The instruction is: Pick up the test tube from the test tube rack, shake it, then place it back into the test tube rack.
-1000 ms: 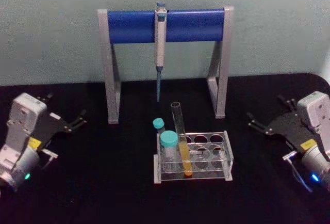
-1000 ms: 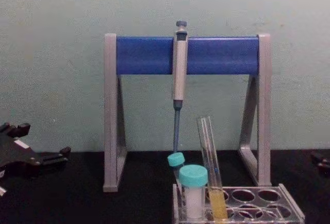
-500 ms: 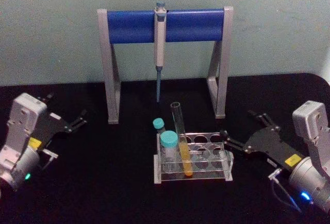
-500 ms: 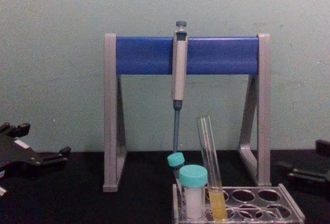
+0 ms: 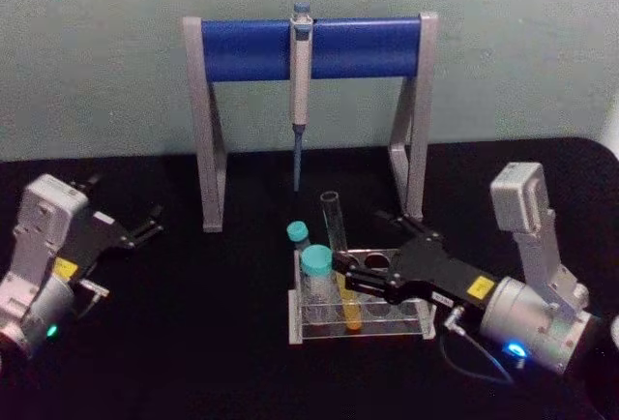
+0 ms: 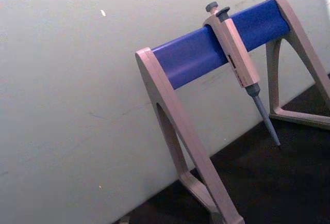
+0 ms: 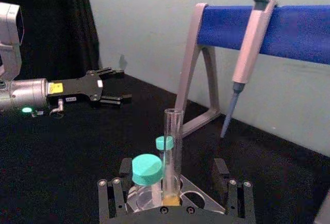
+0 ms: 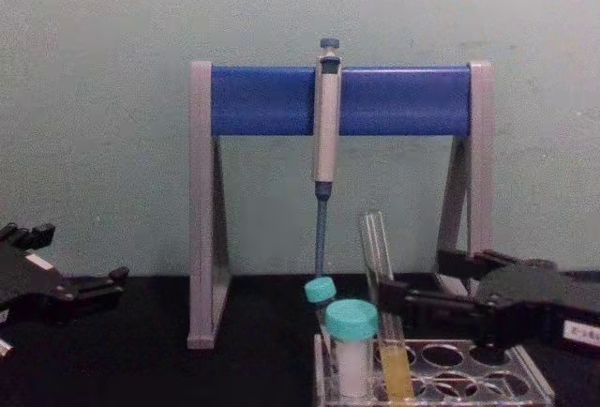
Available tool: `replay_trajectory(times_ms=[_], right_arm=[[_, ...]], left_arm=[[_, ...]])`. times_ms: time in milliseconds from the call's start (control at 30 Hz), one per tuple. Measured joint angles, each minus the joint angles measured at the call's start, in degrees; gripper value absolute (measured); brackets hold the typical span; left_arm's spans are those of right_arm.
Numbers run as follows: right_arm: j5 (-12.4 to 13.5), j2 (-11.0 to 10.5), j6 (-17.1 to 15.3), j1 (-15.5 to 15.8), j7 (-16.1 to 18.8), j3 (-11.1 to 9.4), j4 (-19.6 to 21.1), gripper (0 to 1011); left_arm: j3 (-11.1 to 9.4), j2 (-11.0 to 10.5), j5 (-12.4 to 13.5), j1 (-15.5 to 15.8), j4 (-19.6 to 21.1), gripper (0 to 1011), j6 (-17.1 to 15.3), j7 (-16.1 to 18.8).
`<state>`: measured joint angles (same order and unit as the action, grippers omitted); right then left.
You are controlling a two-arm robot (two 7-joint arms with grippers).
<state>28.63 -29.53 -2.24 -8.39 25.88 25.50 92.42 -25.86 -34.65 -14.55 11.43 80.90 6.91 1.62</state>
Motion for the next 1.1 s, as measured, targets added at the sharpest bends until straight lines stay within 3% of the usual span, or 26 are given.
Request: replay_trajectory(times_ms=[267,600,1100], right_arm=[[-1.1,2.3,-1.5,-4.1,2.6,1.6,-4.2,1000],[-1.7,4.1,-1.6,-7.0,3.9,2.8,-8.0,1000],[-2.1,4.8,-1.2,-8.0,4.3,3.2,-9.4,1000]], left_arm=[[0.0,0.0,0.0,0.0,0.0,1001,0.0,0.0],[0.0,0.0,0.0,0.0,0.0,1001,0.0,0.0],[0.0,0.0,0.0,0.0,0.0,1001,0.0,0.0]])
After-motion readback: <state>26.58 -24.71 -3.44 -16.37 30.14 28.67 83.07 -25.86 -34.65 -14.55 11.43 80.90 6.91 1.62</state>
